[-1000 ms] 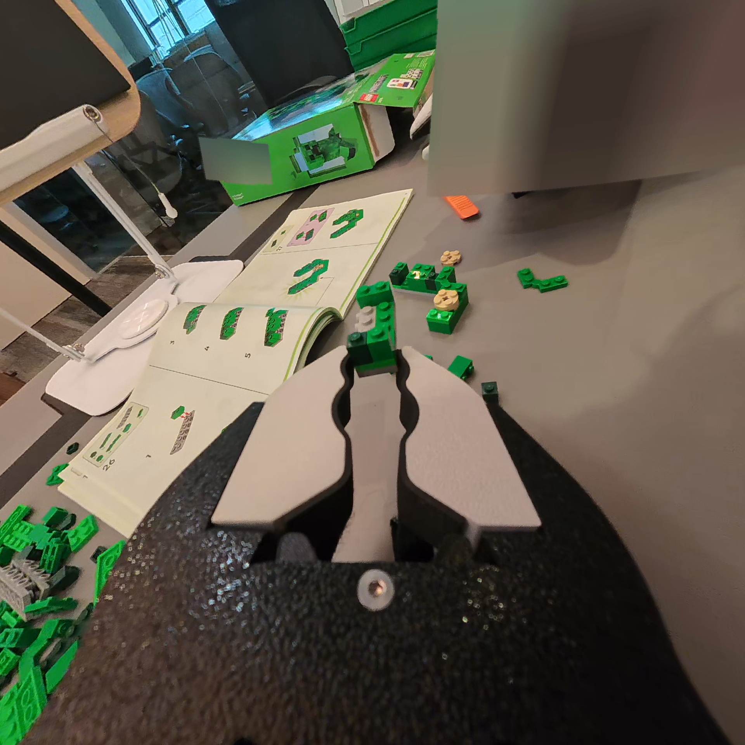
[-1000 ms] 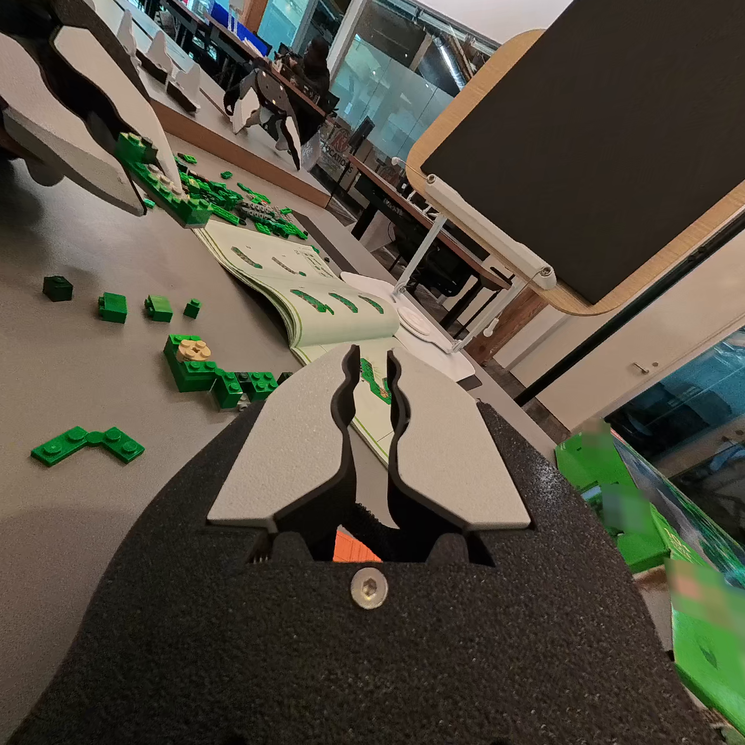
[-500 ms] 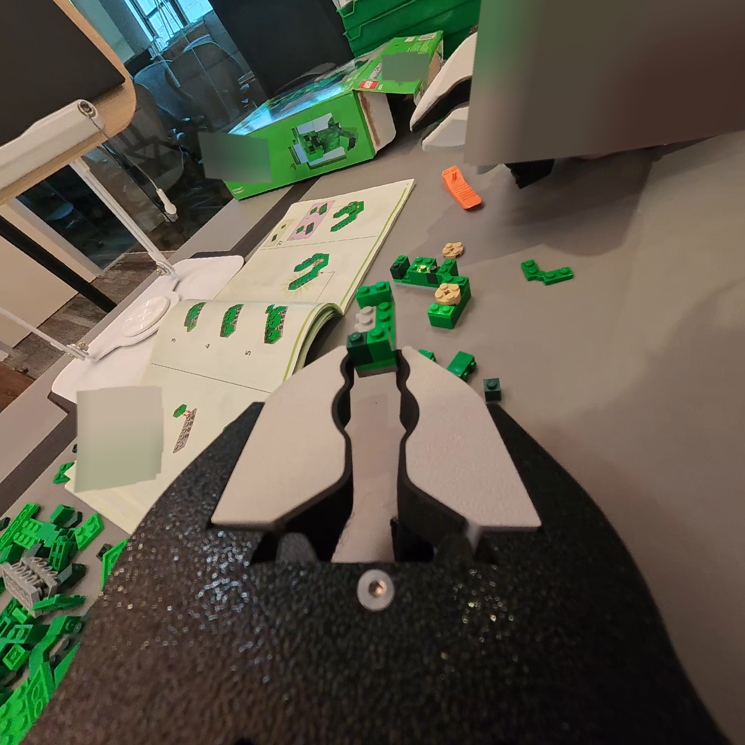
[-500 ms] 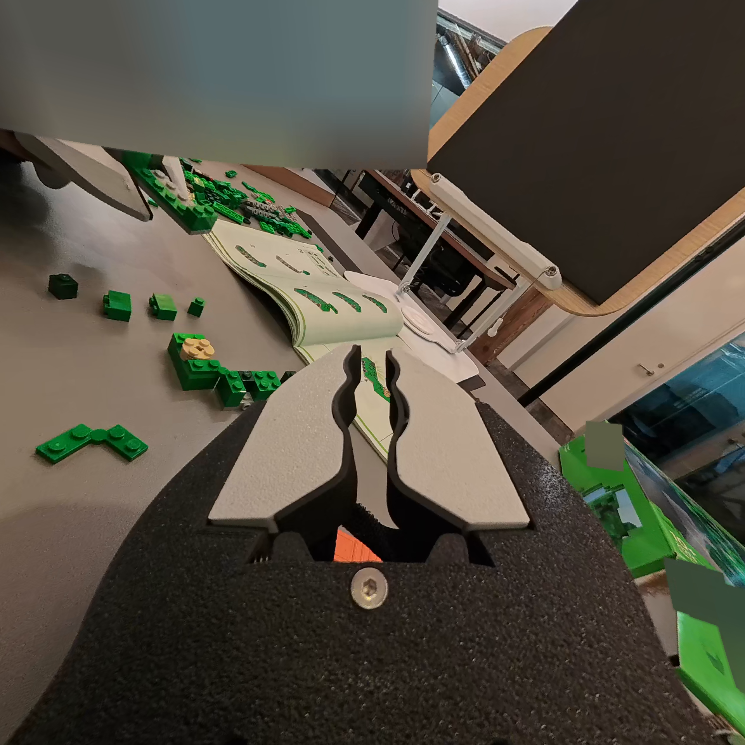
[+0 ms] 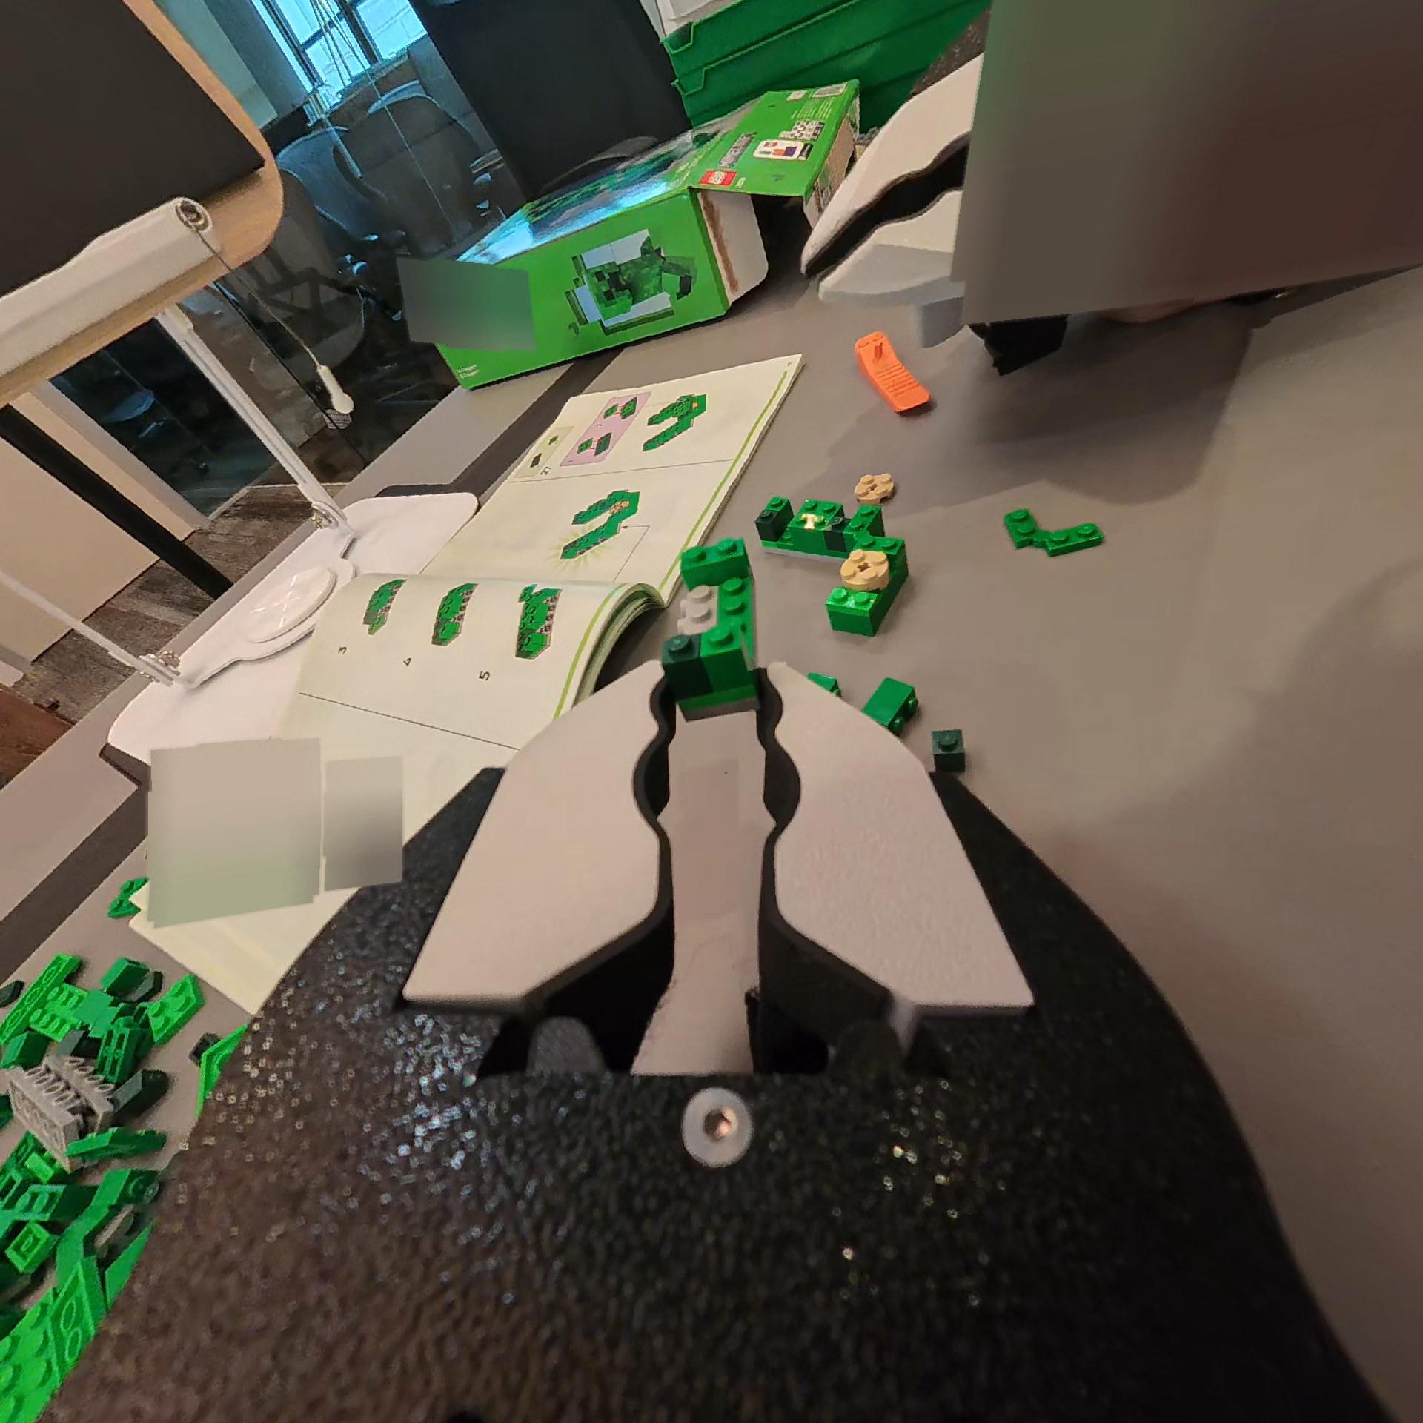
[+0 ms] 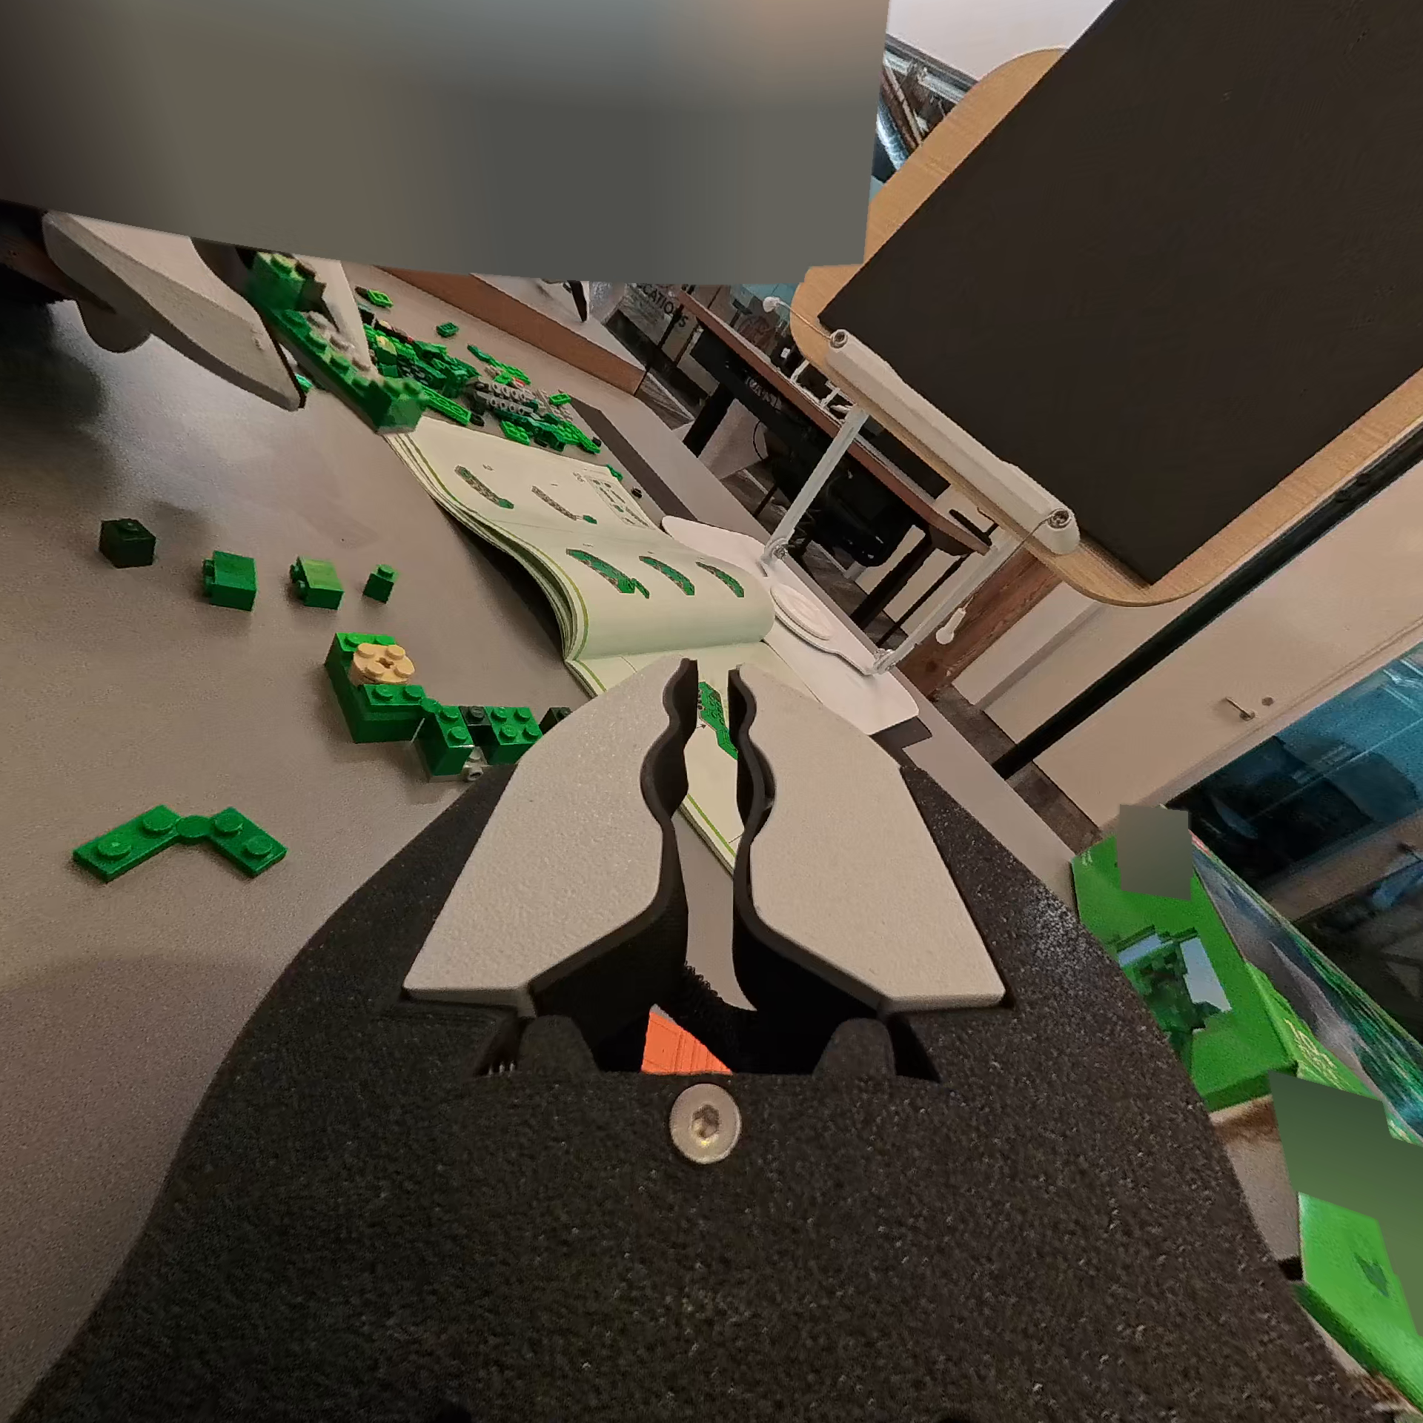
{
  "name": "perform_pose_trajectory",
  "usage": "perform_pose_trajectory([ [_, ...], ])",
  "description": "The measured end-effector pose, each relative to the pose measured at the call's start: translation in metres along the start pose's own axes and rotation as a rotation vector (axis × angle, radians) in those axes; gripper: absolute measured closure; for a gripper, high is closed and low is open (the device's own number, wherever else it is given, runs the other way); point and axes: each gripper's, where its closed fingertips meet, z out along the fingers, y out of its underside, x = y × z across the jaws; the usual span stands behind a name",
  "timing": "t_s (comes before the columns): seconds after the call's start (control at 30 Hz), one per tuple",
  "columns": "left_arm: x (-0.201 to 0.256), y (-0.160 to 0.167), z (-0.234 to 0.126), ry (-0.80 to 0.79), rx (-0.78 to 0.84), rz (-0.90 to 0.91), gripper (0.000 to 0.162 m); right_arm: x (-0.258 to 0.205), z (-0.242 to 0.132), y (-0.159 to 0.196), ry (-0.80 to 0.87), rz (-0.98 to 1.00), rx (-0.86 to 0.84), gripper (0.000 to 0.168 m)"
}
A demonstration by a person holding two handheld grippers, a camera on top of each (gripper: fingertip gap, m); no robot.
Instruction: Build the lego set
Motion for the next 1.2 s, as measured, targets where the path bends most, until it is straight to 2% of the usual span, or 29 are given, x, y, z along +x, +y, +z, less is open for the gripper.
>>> perform_pose_trajectory([
  [0.57, -0.007, -0.005, -0.004, -0.023, 0.044, -0.043, 0.143, -0.001, 0.001, 0.001, -0.002, -0.01, -0.006, 0.163],
  [0.67, -0.011, -0.006, -0.006, -0.059, 0.057, -0.04, 0.143, -0.001, 0.001, 0.001, -0.001, -0.01, -0.006, 0.163],
  [0.83, -0.027, -0.012, -0.015, -0.216, 0.081, 0.05, 0.143, -0.001, 0.001, 0.001, -0.003, -0.011, -0.005, 0.163],
  [1.2, -0.029, -0.01, -0.015, -0.21, 0.081, 0.017, 0.143, -0.002, 0.001, 0.001, -0.008, -0.015, -0.007, 0.164],
])
